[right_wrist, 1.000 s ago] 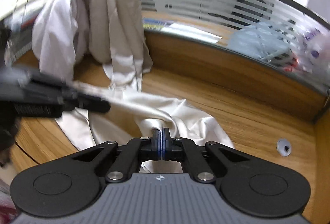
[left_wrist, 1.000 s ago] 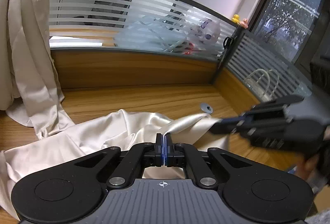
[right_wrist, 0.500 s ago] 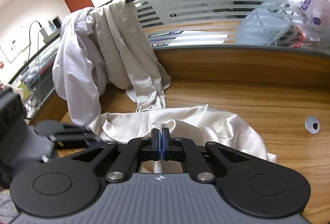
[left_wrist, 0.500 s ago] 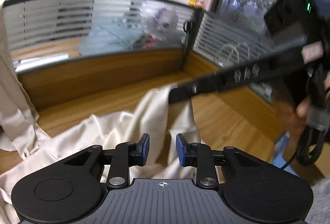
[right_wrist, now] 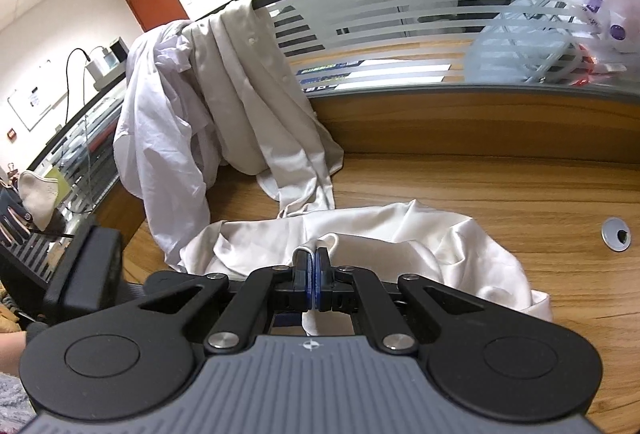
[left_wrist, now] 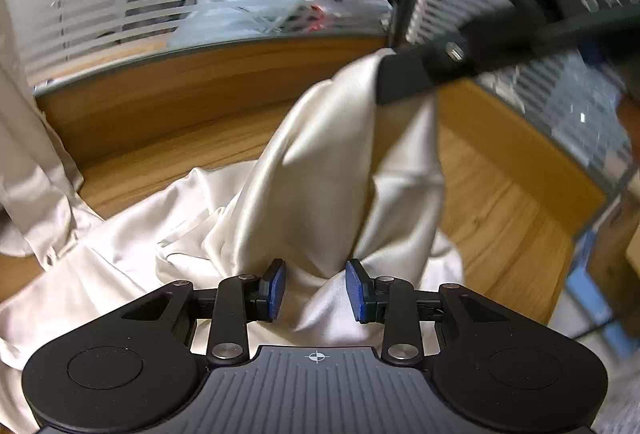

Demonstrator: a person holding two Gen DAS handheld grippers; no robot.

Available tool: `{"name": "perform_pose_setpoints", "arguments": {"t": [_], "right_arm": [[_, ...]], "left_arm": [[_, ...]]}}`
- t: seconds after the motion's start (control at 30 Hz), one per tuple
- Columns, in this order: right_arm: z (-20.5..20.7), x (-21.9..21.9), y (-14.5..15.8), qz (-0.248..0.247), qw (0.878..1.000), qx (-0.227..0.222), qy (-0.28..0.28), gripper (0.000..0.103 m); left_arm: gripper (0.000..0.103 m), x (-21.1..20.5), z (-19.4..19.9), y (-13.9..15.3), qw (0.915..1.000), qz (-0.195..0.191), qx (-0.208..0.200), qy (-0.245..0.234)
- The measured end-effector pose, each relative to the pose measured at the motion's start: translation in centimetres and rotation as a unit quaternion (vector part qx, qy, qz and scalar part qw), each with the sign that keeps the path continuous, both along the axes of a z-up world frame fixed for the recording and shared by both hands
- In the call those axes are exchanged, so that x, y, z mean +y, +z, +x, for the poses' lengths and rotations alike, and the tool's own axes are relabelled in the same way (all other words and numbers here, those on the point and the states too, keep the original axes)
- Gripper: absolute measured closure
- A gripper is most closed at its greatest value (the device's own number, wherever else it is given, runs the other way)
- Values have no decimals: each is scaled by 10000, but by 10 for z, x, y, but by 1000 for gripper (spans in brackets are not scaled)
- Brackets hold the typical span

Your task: Fold clothes

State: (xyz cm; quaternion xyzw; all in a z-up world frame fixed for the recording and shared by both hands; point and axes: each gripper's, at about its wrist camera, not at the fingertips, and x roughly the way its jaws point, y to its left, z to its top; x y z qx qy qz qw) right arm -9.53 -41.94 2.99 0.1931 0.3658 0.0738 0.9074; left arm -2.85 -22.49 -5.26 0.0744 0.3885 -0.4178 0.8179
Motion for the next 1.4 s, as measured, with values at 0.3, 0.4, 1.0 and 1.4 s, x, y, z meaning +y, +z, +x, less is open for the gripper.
{"name": "perform_pose_setpoints", "arguments": {"t": [0.3,0.4,1.0,1.4], "right_arm": [[0,-1,-2,330,9994,1,51,101],[1,-2,-2,315,9995,-1,29,101],[-3,-11,-23,-1106,9928,380,-238,88],[-14,19,-1,-716,9935,170,865,88]], "left_arm": [[61,-11,6,0,9988,-422,201,161],[91,-12,4,-3,9992,-304,114,225],[100,36,40,38,9694,-1651,1740,520],[100,33,45,43,9645,-1720,1928,542]]}}
